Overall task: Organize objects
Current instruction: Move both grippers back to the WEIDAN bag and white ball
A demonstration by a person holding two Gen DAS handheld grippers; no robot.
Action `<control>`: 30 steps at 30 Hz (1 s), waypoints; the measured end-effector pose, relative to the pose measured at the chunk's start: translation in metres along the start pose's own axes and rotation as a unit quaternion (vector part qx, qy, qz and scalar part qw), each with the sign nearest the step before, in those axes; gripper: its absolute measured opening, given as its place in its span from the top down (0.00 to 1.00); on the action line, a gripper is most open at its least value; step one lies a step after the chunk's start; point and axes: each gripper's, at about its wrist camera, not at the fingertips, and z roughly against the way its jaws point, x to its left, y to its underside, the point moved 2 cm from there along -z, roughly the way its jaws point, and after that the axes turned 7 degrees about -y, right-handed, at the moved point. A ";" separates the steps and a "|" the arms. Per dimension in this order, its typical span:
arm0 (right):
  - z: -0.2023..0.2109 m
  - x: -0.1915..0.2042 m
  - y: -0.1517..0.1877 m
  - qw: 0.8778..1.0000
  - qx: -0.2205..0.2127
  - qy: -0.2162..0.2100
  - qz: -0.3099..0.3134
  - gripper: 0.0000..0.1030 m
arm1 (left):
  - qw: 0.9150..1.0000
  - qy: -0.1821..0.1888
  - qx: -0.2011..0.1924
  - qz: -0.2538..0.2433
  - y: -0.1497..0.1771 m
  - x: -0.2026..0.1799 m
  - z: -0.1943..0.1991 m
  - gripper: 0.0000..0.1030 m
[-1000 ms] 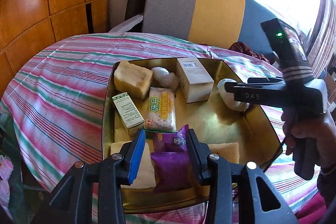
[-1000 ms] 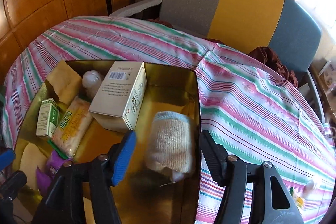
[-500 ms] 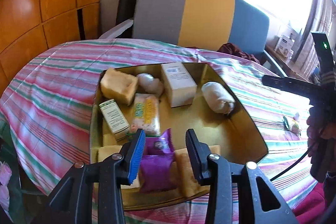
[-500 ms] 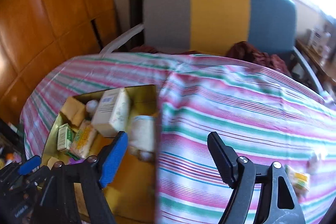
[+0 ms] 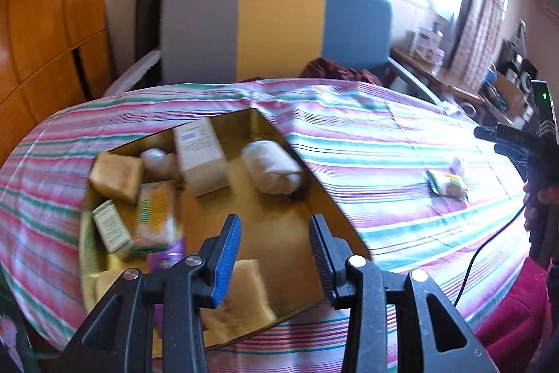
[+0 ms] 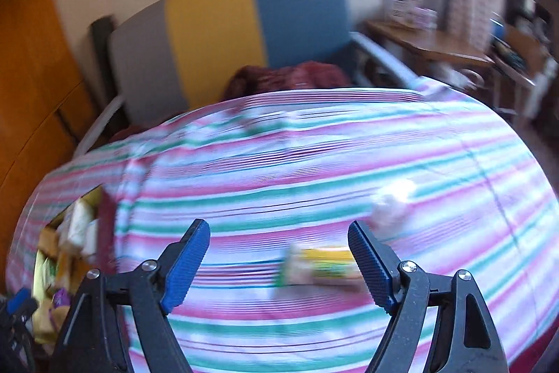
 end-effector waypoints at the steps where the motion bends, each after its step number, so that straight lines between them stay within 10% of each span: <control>1: 0.003 -0.013 -0.001 1.000 -0.005 0.009 -0.011 0.20 | 1.000 0.006 0.003 -0.006 -0.001 -0.009 -0.002 0.61; 15: 0.005 -0.144 0.025 0.975 -0.027 0.066 -0.210 0.15 | 0.980 0.102 0.043 -0.163 -0.018 -0.152 -0.038 0.33; 30: 0.001 -0.154 0.030 0.966 -0.018 0.037 -0.256 0.11 | 0.908 0.182 0.055 -0.374 -0.033 -0.290 -0.106 0.33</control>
